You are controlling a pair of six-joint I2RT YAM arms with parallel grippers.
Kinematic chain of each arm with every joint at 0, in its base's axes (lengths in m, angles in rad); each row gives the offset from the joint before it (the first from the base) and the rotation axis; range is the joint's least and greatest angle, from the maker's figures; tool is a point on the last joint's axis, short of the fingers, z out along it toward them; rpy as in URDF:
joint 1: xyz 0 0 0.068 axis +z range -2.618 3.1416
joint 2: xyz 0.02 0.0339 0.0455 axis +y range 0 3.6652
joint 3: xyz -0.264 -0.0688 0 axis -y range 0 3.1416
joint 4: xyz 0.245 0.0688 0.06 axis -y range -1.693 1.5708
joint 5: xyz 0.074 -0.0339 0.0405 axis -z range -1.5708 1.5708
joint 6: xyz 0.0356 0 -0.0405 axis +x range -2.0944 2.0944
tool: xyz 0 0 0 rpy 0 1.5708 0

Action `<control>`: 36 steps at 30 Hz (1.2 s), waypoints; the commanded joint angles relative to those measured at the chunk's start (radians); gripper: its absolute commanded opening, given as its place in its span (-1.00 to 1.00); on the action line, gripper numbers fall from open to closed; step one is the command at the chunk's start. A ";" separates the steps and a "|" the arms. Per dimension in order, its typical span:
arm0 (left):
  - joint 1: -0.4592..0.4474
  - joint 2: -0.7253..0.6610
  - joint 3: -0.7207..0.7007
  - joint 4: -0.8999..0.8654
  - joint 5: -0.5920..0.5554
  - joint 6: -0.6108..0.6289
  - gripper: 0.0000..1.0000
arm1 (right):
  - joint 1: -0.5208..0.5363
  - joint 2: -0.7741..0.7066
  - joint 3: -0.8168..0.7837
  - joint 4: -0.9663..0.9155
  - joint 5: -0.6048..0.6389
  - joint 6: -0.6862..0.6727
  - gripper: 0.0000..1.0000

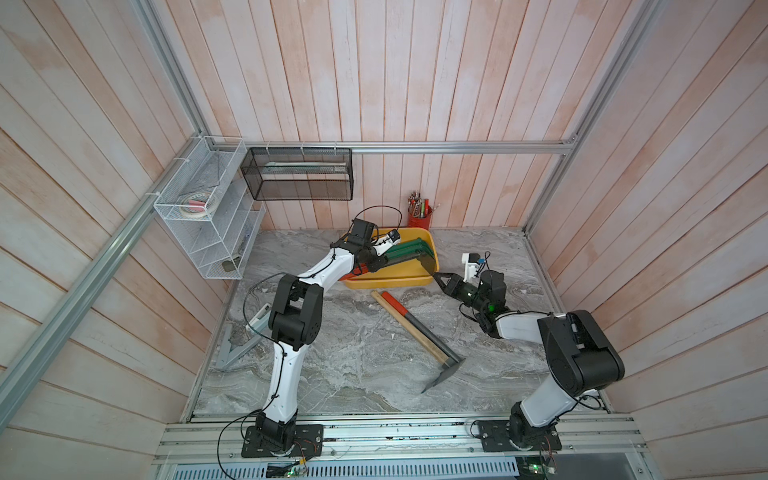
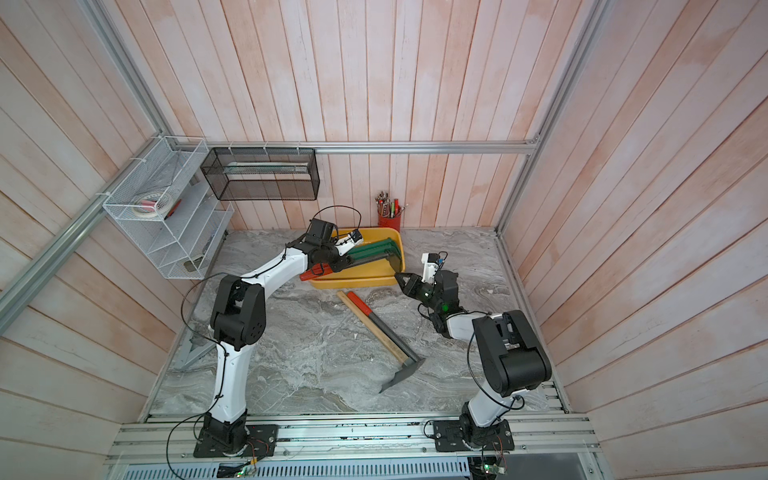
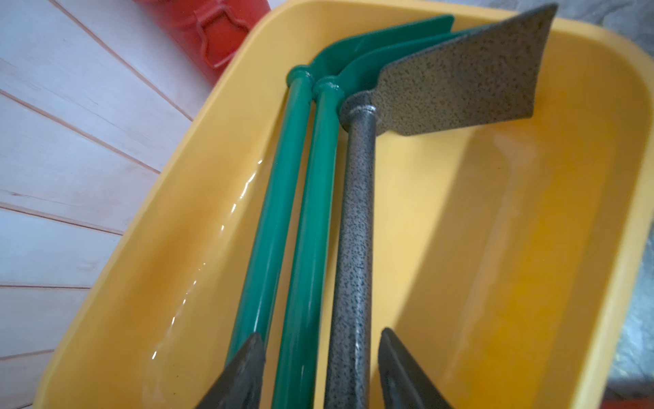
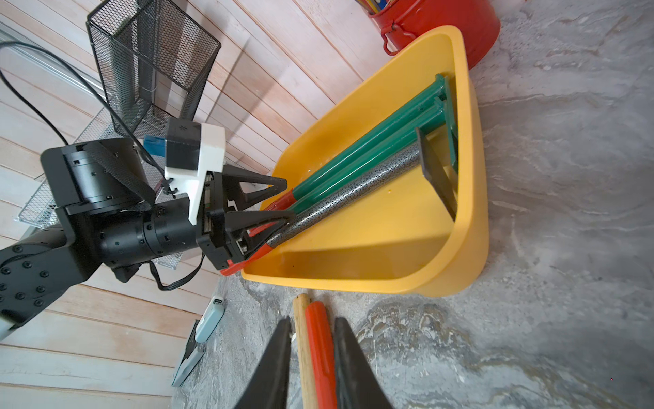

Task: Put the small hoe into the storage box
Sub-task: Adjust the hoe in the storage box, then adjust the storage box at the center of the board.

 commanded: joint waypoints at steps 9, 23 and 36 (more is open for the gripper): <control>-0.004 -0.208 -0.112 0.079 0.021 -0.301 0.00 | 0.014 -0.025 -0.002 0.004 -0.012 -0.023 -0.52; -0.029 -0.202 -0.347 0.197 0.024 -0.441 -0.72 | 0.150 0.113 0.427 -0.619 0.183 -0.482 -0.58; 0.040 -0.082 -0.300 0.220 0.060 -0.452 -1.00 | 0.175 0.284 0.578 -0.630 0.314 -0.580 -0.67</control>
